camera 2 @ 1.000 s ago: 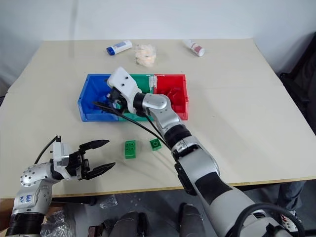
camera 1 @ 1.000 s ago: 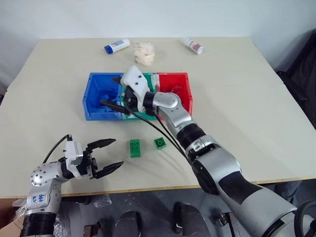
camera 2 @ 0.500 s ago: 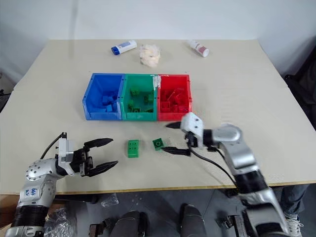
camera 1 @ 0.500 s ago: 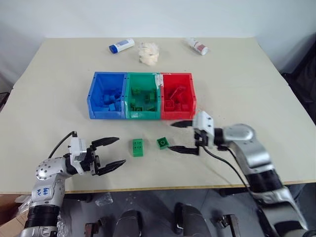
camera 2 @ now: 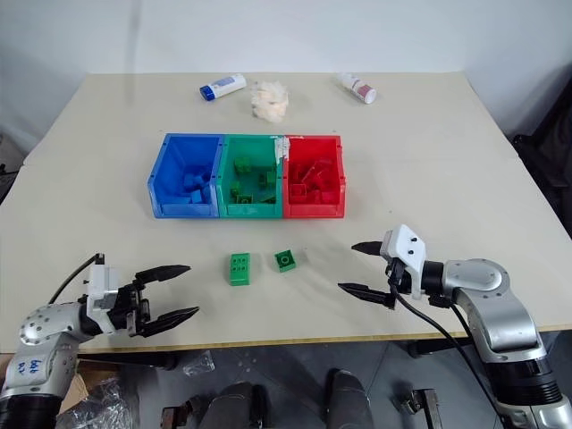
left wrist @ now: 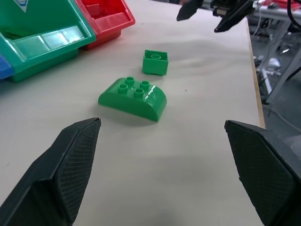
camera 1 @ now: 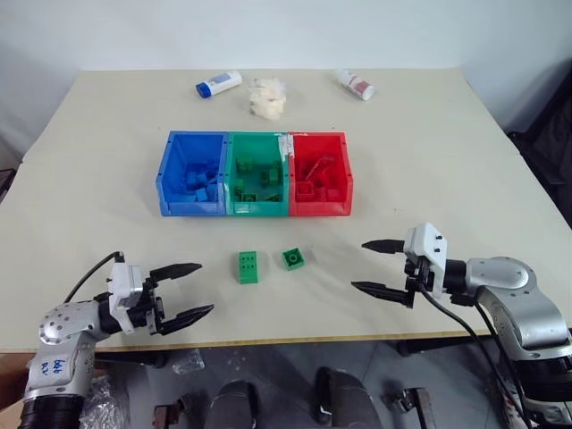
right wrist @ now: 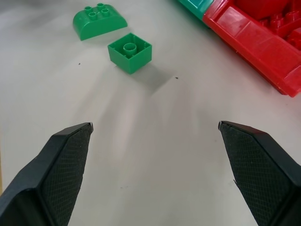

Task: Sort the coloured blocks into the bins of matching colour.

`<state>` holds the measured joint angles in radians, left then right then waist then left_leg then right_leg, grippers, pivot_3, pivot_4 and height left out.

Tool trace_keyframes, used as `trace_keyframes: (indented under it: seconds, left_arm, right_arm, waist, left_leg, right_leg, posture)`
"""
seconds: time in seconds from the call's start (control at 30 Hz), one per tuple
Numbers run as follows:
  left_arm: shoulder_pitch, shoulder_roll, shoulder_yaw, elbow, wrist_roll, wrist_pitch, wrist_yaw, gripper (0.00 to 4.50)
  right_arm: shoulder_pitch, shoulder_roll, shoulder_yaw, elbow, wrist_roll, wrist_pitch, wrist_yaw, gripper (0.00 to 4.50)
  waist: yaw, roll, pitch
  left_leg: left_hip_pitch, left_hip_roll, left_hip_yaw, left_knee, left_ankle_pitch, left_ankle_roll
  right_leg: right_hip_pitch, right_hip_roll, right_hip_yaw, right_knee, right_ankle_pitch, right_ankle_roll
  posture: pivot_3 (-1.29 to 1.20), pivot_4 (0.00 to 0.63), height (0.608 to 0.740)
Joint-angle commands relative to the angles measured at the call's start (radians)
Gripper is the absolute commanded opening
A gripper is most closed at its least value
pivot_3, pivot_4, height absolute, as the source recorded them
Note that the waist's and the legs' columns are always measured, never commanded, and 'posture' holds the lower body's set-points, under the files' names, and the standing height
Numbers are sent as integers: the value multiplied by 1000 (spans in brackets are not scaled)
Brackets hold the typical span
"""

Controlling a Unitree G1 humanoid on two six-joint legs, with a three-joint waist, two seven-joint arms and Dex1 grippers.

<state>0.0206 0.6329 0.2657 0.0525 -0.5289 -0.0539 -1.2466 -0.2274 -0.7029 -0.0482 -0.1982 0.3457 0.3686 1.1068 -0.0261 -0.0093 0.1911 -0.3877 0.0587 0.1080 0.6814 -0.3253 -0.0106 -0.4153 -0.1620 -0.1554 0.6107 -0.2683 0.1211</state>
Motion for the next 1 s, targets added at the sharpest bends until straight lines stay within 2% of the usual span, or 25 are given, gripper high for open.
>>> trace_keyframes:
  seconds: [0.03,0.13,0.23,0.4,0.73,1.0]
  left_arm:
    - [37,12,32,-77,-32,17,20,4500]
    - [58,9,27,-136,-24,41,57,4500]
    - [62,-27,-9,-246,-9,121,186,4500]
    - [18,-82,-88,-315,48,223,359,4500]
    - [-129,-188,-290,-259,252,294,564,4500]
    - [-139,-167,-336,-314,339,514,684,4500]
  right_arm:
    - [-6,1,-15,-14,25,-31,-6,4474]
    - [-15,12,-11,13,20,-60,-10,4474]
    - [-27,23,-5,41,14,-83,-19,4474]
    - [-40,39,2,65,8,-106,-36,4474]
    - [-42,72,10,32,-1,-111,-109,4474]
    - [-39,79,16,-94,18,-12,-197,4474]
  waist:
    - [2,0,0]
    - [2,0,0]
    - [3,0,0]
    - [4,0,0]
    - [20,0,0]
    - [25,0,0]
  left_leg:
    - [0,0,0,0,0,0]
    - [0,0,0,0,0,0]
    - [0,0,0,0,0,0]
    - [1,0,-1,0,0,0]
    - [1,-1,0,1,0,0]
    - [1,-1,0,2,0,0]
  right_leg:
    - [0,0,0,0,0,0]
    - [1,0,0,0,0,0]
    - [1,0,0,0,0,0]
    - [1,0,0,0,0,0]
    - [2,0,0,0,0,0]
    - [2,0,0,1,0,0]
  posture:
    - [0,150,740]
    - [0,150,740]
    - [0,150,740]
    - [0,150,740]
    - [0,150,740]
    - [0,150,740]
